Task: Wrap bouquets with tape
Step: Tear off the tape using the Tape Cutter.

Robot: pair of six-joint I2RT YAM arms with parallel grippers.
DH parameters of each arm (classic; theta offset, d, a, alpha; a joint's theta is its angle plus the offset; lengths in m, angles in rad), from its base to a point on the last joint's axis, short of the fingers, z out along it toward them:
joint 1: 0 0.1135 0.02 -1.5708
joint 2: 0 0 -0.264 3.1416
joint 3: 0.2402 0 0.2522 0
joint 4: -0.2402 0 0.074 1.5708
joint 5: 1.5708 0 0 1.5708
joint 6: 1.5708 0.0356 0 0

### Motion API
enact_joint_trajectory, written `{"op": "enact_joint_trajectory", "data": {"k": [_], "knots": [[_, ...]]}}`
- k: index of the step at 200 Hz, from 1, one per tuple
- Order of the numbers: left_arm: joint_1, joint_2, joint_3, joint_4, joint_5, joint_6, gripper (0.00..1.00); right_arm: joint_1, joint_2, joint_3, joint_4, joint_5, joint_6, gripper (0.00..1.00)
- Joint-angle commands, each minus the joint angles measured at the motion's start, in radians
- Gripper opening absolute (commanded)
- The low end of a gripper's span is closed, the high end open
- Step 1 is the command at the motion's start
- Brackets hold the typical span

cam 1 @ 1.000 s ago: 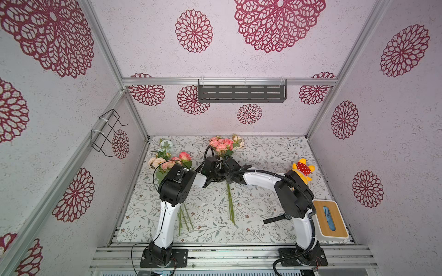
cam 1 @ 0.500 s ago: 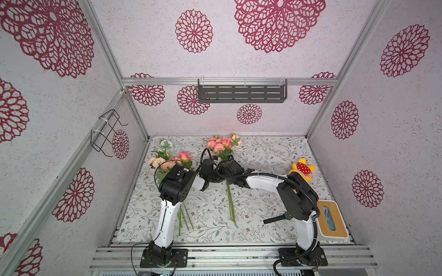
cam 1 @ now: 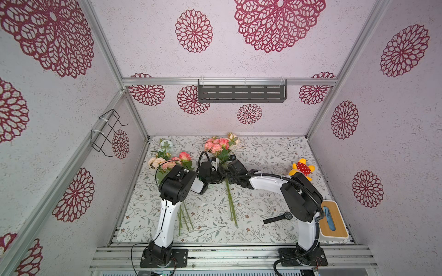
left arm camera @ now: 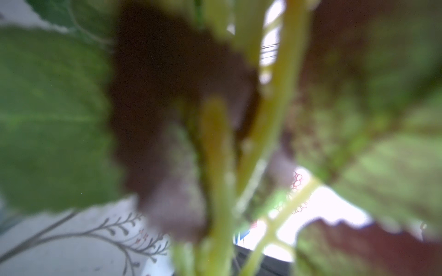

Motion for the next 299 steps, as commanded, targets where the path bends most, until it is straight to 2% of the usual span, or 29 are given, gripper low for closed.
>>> {"op": "enact_joint_trajectory", "data": {"k": [1, 18, 37, 67, 104, 127, 142, 164, 175, 197, 224, 236, 242, 252, 277, 299], "knots": [[0.060, -0.004, -0.016, -0.087, -0.070, 0.040, 0.00, -0.052, -0.021, -0.047, -0.211, 0.050, 0.023, 0.00], [0.060, -0.020, -0.021, -0.120, -0.091, 0.039, 0.00, -0.058, -0.038, -0.061, -0.194, 0.026, 0.032, 0.00], [0.054, -0.061, -0.003, -0.243, -0.122, 0.097, 0.00, -0.061, -0.059, -0.072, -0.161, -0.004, 0.017, 0.00], [0.011, -0.076, 0.078, -0.416, -0.147, 0.181, 0.00, -0.064, -0.143, -0.057, -0.079, -0.169, -0.016, 0.00], [-0.023, -0.101, 0.154, -0.618, -0.232, 0.286, 0.00, -0.085, -0.235, -0.024, -0.087, -0.217, -0.016, 0.04], [-0.035, -0.107, 0.169, -0.626, -0.224, 0.296, 0.00, -0.109, -0.289, -0.059, -0.066, -0.265, -0.008, 0.08], [-0.040, -0.132, 0.177, -0.653, -0.237, 0.313, 0.00, -0.123, -0.326, -0.080, -0.057, -0.293, -0.002, 0.16], [-0.041, -0.164, 0.186, -0.651, -0.217, 0.313, 0.00, -0.138, -0.380, -0.111, -0.049, -0.326, -0.001, 0.45], [-0.041, -0.179, 0.191, -0.649, -0.214, 0.311, 0.00, -0.151, -0.397, -0.124, -0.054, -0.350, 0.011, 0.55], [-0.044, -0.223, 0.192, -0.648, -0.211, 0.309, 0.00, -0.188, -0.440, -0.206, 0.018, -0.451, 0.064, 0.60], [-0.065, -0.281, 0.208, -0.693, -0.218, 0.331, 0.00, -0.217, -0.587, -0.445, 0.303, -0.494, 0.125, 0.62], [-0.077, -0.303, 0.212, -0.708, -0.220, 0.334, 0.00, -0.237, -0.657, -0.541, 0.404, -0.468, 0.179, 0.89], [-0.081, -0.309, 0.212, -0.713, -0.221, 0.335, 0.00, -0.243, -0.684, -0.574, 0.428, -0.451, 0.193, 0.98], [-0.087, -0.347, 0.212, -0.721, -0.224, 0.336, 0.00, -0.254, -0.704, -0.598, 0.431, -0.456, 0.199, 0.99], [-0.093, -0.392, 0.227, -0.745, -0.230, 0.347, 0.00, -0.266, -0.671, -0.573, 0.366, -0.566, 0.191, 0.98], [-0.097, -0.423, 0.257, -0.762, -0.231, 0.360, 0.00, -0.263, -0.608, -0.584, 0.477, -0.713, 0.280, 0.95]]}}
